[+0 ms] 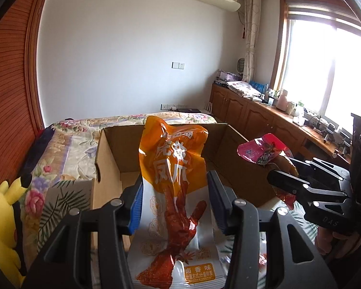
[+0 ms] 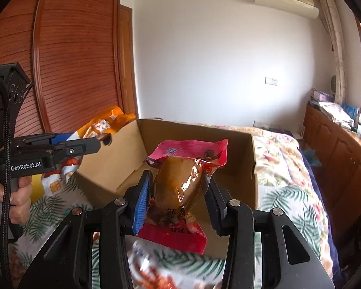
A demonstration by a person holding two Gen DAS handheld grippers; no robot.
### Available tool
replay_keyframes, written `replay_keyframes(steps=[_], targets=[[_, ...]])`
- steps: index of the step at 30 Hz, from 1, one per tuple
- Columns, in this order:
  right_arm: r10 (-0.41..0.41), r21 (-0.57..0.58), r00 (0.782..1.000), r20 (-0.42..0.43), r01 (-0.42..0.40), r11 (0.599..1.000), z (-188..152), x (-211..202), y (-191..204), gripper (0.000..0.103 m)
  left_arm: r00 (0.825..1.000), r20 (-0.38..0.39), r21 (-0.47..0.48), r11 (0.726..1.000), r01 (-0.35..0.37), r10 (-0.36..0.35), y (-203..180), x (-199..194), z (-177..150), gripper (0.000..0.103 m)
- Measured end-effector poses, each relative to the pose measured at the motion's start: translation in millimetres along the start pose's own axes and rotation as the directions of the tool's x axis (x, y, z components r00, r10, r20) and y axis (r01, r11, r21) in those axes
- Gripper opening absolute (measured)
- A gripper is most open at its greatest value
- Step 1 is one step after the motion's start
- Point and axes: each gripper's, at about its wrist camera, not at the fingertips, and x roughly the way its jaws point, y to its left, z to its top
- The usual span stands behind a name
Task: Organize snacks
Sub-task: 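Lift and carry the orange pack and pink sausage pack over the box with both tools, then open both tools to drop the two packs into the box, then move both open tools back toward the remaining snacks on the bed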
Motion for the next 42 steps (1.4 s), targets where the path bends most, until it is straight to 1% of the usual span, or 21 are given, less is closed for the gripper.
replay_keyframes(steps=[3,8,16,27,29,30,31,32,33,37,42], targets=[[0.001,-0.004,1.000,-0.017,-0.001,1.000,4,18,-6,0.042,1.000,-0.016,-0.010,1.000,-0.009,0.009,6,19,3,0.047],[-0.005,-0.004,0.999,-0.040,0.004,1.000,3,37,-13,0.042,0.999,-0.039,-0.012,1.000,-0.023,0.023,13,43,3,0.047],[-0.010,-0.013,0.997,-0.079,0.009,1.000,-1,58,-16,0.042,0.998,-0.053,0.007,0.999,-0.035,0.035,7,57,2,0.048],[0.003,0.012,0.991,-0.132,-0.002,1.000,-1,81,-22,0.044,0.995,-0.085,0.023,0.998,-0.059,0.061,3,76,6,0.049],[0.008,0.014,0.991,-0.136,-0.006,1.000,-3,81,-21,0.044,0.995,-0.082,0.019,0.998,-0.060,0.062,2,74,6,0.052],[0.009,0.014,0.991,-0.137,-0.007,1.000,-3,82,-22,0.045,0.995,-0.081,0.016,0.998,-0.060,0.062,2,74,6,0.056],[0.003,0.013,0.991,-0.137,-0.001,1.000,-3,82,-22,0.046,0.995,-0.076,0.015,0.998,-0.062,0.063,1,73,6,0.058],[0.000,0.012,0.991,-0.135,0.002,1.000,-2,81,-22,0.049,0.995,-0.072,0.016,0.998,-0.065,0.066,1,71,6,0.059],[-0.001,0.013,0.991,-0.131,0.003,1.000,-3,80,-22,0.050,0.995,-0.070,0.018,0.997,-0.070,0.071,1,70,6,0.059],[0.000,0.022,0.993,-0.122,0.003,1.000,-4,71,-23,0.050,0.995,-0.068,0.021,0.997,-0.070,0.071,1,64,3,0.060],[-0.002,0.020,0.995,-0.097,0.004,1.000,-7,48,-21,0.052,0.996,-0.053,0.044,0.997,-0.070,0.072,-8,47,-2,0.065]])
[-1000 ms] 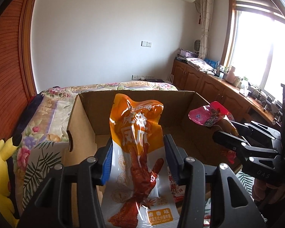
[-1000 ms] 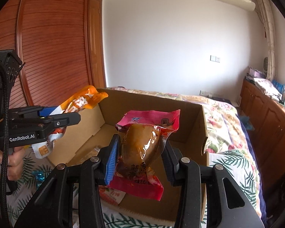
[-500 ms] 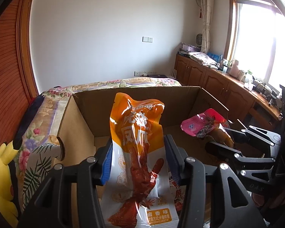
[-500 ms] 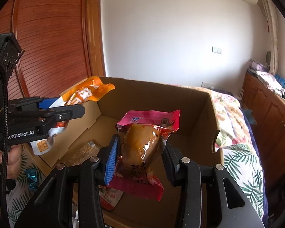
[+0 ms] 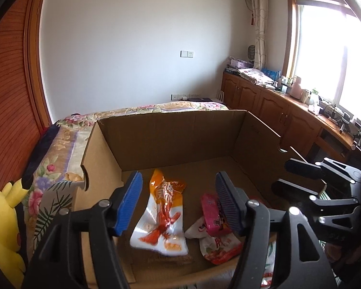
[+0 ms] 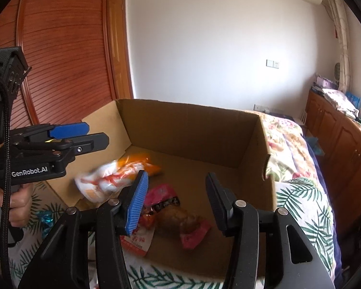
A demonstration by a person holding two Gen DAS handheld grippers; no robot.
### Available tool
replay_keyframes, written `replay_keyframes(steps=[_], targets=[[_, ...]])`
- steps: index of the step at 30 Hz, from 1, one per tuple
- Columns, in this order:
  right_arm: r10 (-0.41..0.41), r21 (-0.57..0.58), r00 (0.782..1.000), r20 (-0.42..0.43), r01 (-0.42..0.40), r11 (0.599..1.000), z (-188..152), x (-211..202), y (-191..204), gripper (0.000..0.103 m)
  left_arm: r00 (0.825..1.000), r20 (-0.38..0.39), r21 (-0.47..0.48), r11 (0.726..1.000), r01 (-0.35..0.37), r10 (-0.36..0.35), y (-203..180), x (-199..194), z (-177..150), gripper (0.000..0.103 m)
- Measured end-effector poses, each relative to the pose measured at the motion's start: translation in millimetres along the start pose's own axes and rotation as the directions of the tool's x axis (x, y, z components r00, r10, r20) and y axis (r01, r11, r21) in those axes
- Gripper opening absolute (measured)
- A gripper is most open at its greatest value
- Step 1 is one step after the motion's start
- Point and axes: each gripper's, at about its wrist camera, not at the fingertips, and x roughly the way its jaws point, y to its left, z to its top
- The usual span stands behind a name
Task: Organize snacks
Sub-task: 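Move both open tools back toward the remaining snacks on the bed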
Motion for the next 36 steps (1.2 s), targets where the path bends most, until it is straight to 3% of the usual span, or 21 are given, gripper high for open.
replay_keyframes(steps=[5,19,25,36], targets=[[-0.003,-0.009,1.000,0.024,0.004,1.000,-8,-30,4,0.053,1.000,0.015,0.020,1.000,0.021,-0.021,-7,-23,-9,0.071],[-0.053,0.057,0.999,-0.011,0.054,0.997,-70,-98,-3,0.056,0.997,0.007,0.035,0.996,0.077,-0.077,-35,-81,-63,0.072],[-0.089,0.094,0.994,-0.063,0.095,0.991,-108,-117,-13,0.056,0.997,-0.022,0.066,0.995,0.072,-0.071,-49,-87,-88,0.072],[-0.100,0.162,0.982,-0.160,0.126,0.979,-159,-121,-26,0.056,0.988,-0.093,0.038,0.991,0.130,-0.126,-73,-77,-123,0.072]])
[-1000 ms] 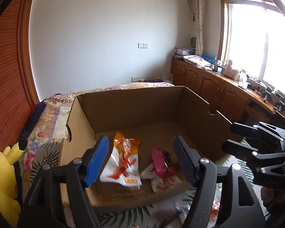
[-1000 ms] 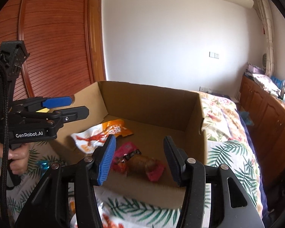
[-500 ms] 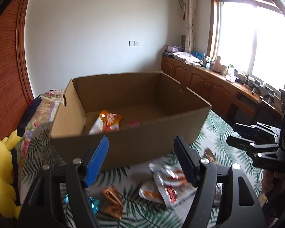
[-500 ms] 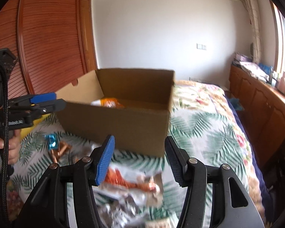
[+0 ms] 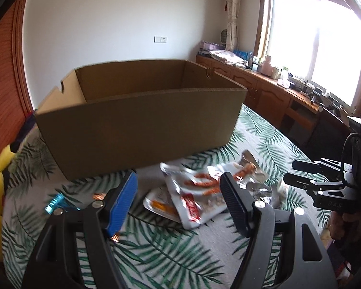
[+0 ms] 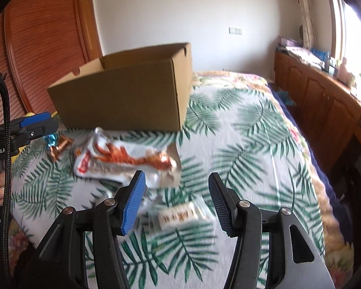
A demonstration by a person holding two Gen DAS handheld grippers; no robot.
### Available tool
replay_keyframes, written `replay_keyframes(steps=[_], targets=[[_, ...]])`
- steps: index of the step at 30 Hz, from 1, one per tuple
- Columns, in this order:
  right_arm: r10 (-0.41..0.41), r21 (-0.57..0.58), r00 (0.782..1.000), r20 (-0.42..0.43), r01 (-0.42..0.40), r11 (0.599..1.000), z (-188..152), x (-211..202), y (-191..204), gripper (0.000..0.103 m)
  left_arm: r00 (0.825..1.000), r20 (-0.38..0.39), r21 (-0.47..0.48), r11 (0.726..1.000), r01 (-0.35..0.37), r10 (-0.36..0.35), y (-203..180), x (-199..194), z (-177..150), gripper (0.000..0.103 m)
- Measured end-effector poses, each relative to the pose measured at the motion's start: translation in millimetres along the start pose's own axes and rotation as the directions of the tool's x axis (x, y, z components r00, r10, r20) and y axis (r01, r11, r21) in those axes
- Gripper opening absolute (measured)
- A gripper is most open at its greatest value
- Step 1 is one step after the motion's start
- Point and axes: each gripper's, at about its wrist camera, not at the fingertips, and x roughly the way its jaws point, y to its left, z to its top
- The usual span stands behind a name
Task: Organize snacks
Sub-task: 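Move both open tools back toward the remaining snacks on the bed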
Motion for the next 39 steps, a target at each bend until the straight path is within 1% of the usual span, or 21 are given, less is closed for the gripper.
replay_keyframes(steps=[2,5,10,12,18,23,25,29,33,39], targets=[[0.002,0.009,1.000,-0.013,-0.002,1.000,-6,3,-1,0.056,1.000,-0.010,0.004,1.000,0.004,-0.004,-6,3,-4,0.072],[-0.019,0.022,0.999,-0.029,0.020,1.000,-13,9,-3,0.053,1.000,-0.022,0.007,1.000,0.014,-0.013,-12,6,-8,0.072],[-0.050,0.055,0.998,-0.049,0.053,0.997,-16,20,-11,0.053,0.999,-0.036,-0.001,1.000,0.029,-0.029,-19,9,-14,0.072],[-0.062,0.050,0.996,-0.061,0.065,0.997,-17,22,-12,0.053,0.999,-0.040,-0.003,0.999,0.034,-0.034,-22,10,-15,0.072],[-0.072,0.034,0.994,-0.078,0.075,0.997,-24,15,-17,0.053,0.996,-0.060,-0.002,0.998,0.061,-0.061,-37,17,-22,0.072],[-0.062,0.054,0.996,-0.065,0.066,0.996,-31,1,-22,0.053,0.992,-0.080,0.004,0.995,0.096,-0.095,-54,22,-26,0.072],[-0.047,0.065,0.997,-0.057,0.050,0.997,-32,-5,-23,0.053,0.990,-0.088,0.011,0.994,0.109,-0.107,-62,25,-26,0.072],[-0.034,0.078,0.998,-0.048,0.037,0.996,-34,-14,-23,0.053,0.984,-0.120,0.027,0.990,0.137,-0.132,-79,34,-28,0.072],[-0.028,0.082,0.998,-0.048,0.032,0.996,-38,-18,-21,0.053,0.977,-0.163,0.053,0.988,0.144,-0.134,-91,45,-27,0.071],[-0.021,0.098,0.999,-0.048,0.026,0.995,-43,-20,-23,0.053,0.960,-0.239,0.060,0.984,0.166,-0.147,-104,61,-25,0.071]])
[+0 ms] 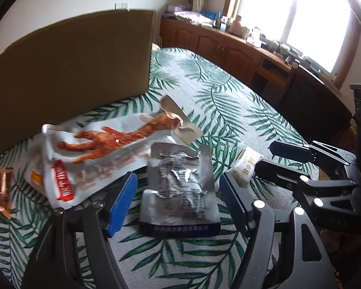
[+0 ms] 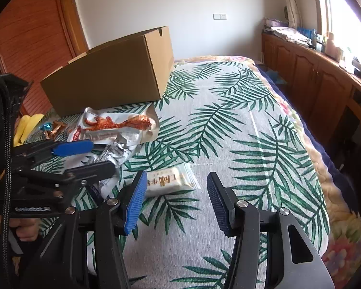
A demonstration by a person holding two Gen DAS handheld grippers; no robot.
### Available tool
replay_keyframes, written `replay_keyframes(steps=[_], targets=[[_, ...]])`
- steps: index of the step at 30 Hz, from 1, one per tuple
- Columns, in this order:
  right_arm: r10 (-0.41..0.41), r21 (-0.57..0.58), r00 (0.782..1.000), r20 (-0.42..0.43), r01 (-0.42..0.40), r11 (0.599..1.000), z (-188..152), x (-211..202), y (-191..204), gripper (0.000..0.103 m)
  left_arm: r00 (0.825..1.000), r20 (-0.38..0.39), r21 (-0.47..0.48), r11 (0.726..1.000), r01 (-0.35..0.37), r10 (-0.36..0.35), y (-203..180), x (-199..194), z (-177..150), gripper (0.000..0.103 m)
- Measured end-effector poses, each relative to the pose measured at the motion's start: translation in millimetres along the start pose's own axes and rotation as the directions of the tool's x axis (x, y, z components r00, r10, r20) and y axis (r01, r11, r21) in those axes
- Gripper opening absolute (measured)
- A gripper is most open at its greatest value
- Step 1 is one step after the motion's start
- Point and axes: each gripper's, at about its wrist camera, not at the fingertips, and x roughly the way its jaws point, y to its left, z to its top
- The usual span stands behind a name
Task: Organize snacks
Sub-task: 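Grasp the silver foil pouch with the left tool while the right tool grasps the white milk bar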
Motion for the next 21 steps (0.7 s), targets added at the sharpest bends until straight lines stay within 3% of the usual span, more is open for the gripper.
replay_keyframes(steps=[5,8,14,21], targets=[[0.009,0.019,1.000,0.001,-0.009,1.000,-6,-5,-4,0.053,0.999,-0.010,0.041,0.999,-0.034,0.035,-10,7,2,0.071],[0.020,0.026,1.000,-0.003,-0.020,0.999,-9,-6,-5,0.053,0.997,0.000,0.062,0.995,-0.080,0.081,-12,6,0,0.059],[0.053,0.028,0.999,-0.012,-0.052,0.998,-12,-2,3,0.053,0.999,0.008,0.034,0.999,-0.035,0.034,-3,-4,-6,0.059],[0.060,0.030,0.998,-0.014,-0.060,0.998,-8,10,10,0.053,0.997,0.067,0.005,0.999,-0.040,0.039,9,-29,-8,0.059]])
